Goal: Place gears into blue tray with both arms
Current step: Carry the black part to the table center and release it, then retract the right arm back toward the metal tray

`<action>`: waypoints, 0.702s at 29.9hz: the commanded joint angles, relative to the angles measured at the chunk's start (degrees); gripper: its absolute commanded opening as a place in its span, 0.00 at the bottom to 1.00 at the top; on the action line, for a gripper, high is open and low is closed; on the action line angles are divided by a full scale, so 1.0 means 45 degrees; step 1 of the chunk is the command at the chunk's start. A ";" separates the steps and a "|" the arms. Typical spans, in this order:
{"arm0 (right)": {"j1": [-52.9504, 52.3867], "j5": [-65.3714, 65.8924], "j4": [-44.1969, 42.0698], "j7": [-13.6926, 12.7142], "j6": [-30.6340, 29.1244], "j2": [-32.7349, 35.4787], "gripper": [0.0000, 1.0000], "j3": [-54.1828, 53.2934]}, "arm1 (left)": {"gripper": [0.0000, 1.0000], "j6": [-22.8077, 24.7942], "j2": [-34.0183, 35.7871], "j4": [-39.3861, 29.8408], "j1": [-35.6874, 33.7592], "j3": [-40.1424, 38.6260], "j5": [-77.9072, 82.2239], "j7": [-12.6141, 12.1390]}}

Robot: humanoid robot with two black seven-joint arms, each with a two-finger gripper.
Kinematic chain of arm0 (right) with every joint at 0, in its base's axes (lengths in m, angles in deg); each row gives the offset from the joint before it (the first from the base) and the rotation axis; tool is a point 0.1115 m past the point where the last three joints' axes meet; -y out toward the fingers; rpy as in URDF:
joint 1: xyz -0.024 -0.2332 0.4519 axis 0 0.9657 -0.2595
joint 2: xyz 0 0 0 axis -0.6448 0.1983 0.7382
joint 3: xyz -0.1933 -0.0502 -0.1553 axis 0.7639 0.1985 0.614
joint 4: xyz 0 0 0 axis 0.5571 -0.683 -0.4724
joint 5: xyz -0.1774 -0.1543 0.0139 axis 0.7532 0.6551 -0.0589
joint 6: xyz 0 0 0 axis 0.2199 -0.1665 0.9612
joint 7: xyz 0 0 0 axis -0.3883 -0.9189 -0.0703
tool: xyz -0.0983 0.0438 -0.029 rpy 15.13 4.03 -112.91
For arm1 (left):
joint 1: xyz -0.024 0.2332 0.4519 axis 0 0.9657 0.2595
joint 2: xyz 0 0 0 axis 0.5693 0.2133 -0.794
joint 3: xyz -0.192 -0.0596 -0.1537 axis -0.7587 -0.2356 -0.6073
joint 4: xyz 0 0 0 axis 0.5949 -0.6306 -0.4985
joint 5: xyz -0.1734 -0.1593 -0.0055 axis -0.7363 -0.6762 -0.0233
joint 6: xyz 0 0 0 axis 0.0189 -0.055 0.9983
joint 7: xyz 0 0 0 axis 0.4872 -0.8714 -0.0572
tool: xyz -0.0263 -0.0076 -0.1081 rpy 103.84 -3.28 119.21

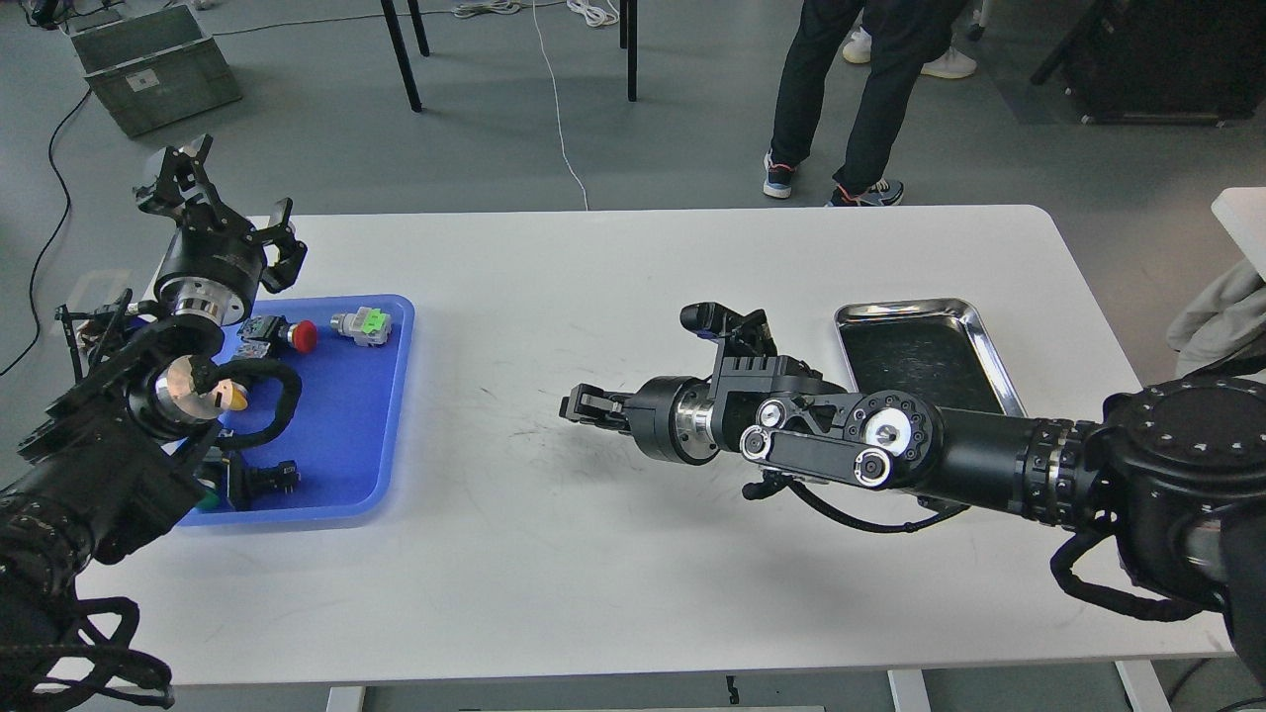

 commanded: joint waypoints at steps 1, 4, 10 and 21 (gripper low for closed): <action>0.0183 0.0031 0.0024 -0.0005 -0.0007 -0.0003 0.11 0.0009 | 0.98 0.0030 -0.0005 0.0014 0.0002 -0.0004 -0.0001 0.0000; 0.0281 0.0090 0.0063 -0.0005 -0.0007 -0.0003 0.21 0.0028 | 0.98 0.0030 -0.0025 -0.0005 0.0002 -0.0004 -0.0001 0.0000; 0.0281 0.0051 0.0063 0.0015 0.0148 -0.0003 0.58 0.0028 | 0.98 0.0010 -0.0025 -0.0005 0.0002 0.0016 -0.0001 0.0000; 0.0203 -0.0008 -0.0112 0.0113 0.1359 -0.0003 0.89 -0.0108 | 0.98 0.0010 0.0053 0.0034 0.0002 -0.0003 -0.0001 -0.0058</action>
